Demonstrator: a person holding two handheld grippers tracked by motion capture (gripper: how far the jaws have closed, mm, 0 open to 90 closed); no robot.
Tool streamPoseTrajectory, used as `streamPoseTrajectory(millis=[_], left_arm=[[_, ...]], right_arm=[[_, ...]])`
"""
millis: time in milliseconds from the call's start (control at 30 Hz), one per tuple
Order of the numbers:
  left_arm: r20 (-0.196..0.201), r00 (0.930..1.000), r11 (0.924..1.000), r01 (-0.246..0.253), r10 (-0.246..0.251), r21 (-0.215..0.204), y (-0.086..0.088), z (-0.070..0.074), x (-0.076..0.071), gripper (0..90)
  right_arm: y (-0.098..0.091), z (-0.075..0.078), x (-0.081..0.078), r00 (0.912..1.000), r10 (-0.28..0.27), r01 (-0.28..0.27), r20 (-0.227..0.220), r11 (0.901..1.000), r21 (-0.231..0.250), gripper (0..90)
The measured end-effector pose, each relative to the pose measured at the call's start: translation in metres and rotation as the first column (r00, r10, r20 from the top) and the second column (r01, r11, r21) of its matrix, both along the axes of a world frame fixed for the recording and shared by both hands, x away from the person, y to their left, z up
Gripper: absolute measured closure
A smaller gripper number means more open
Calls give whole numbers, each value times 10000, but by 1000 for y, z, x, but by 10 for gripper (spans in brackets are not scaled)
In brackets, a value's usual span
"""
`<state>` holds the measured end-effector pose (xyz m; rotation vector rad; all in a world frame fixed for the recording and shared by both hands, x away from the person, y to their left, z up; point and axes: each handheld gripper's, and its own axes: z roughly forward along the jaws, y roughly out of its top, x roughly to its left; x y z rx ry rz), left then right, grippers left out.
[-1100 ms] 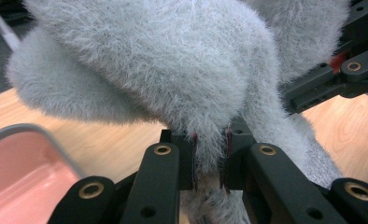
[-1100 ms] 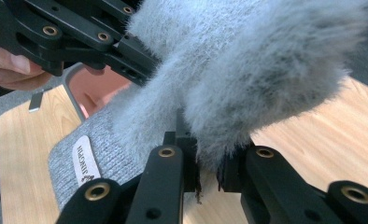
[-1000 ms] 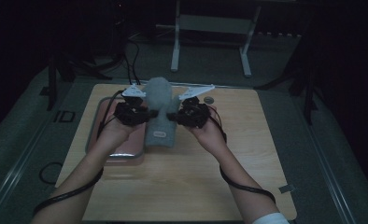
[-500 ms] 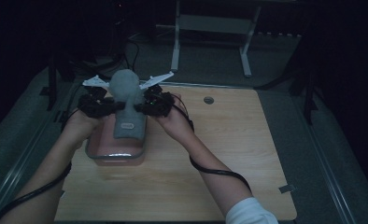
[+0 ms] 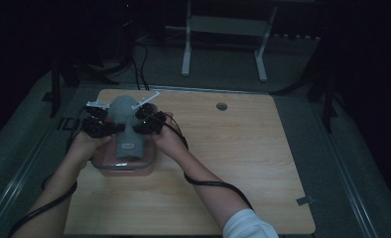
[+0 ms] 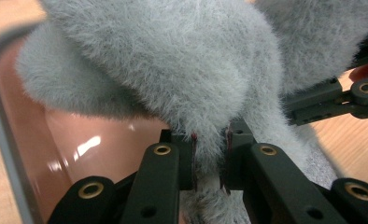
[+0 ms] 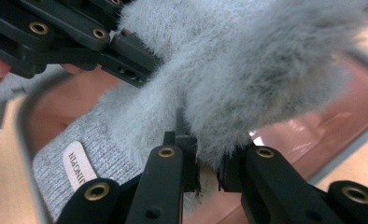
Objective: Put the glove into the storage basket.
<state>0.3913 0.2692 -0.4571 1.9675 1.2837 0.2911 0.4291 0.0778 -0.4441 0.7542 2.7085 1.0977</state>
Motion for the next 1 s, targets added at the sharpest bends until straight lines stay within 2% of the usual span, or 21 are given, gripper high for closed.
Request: streamPoseTrajectory(millis=[133,167,200,233,367,467,567,633,733,800,867,933,1000], left_arm=[[-643,9978,9998,-182,187,88,2,-17,7,798],[-643,9978,9998,-182,187,88,2,-17,7,798],[-837,9960,9991,-288,313,309,1,-22,9,798],[-939,9949,9986,-327,364,406,0,-24,10,797],[-1388,9883,9956,-525,628,771,-4,-34,15,794],[-1590,9846,9912,-536,726,1210,-8,-39,19,763],[-1742,9804,9810,-598,925,1847,-14,-43,23,716],[-1904,9763,9779,-639,1025,1989,-16,-46,25,667],[-1909,9748,9672,-667,1156,2452,-20,-48,28,639],[-1812,9751,9656,-810,1282,2471,-21,-48,29,604],[-1706,9761,9694,-939,1344,2268,-19,-47,28,567],[-1462,9778,9715,-1183,1500,2054,-18,-44,27,485],[-972,9840,9757,-1307,1493,1759,-17,-39,23,417]], right_arm=[[8,-22,5,9994,-82,69,-344,9993,-375,813],[8,-22,5,9994,-82,69,-344,9993,-375,813],[10,-25,5,9987,-175,153,-475,9988,-471,812],[14,-31,6,9988,-194,161,-460,9975,-691,811],[19,-43,10,9970,-303,233,-716,9951,-963,783],[21,-46,12,9959,-395,298,-813,9927,-1172,717],[23,-45,13,9960,-279,168,-844,9914,-1300,607],[22,-44,14,9956,-220,100,-911,9914,-1304,528],[17,-39,14,9972,-189,100,-722,9924,-1227,495],[12,-34,13,9987,-130,78,-497,9946,-1034,473],[5,-28,13,9991,-50,20,-425,9974,-717,428],[-2,-22,13,9988,-32,16,-495,9995,-327,400],[-8,-17,12,9979,15,-23,-644,9999,-125,384]])
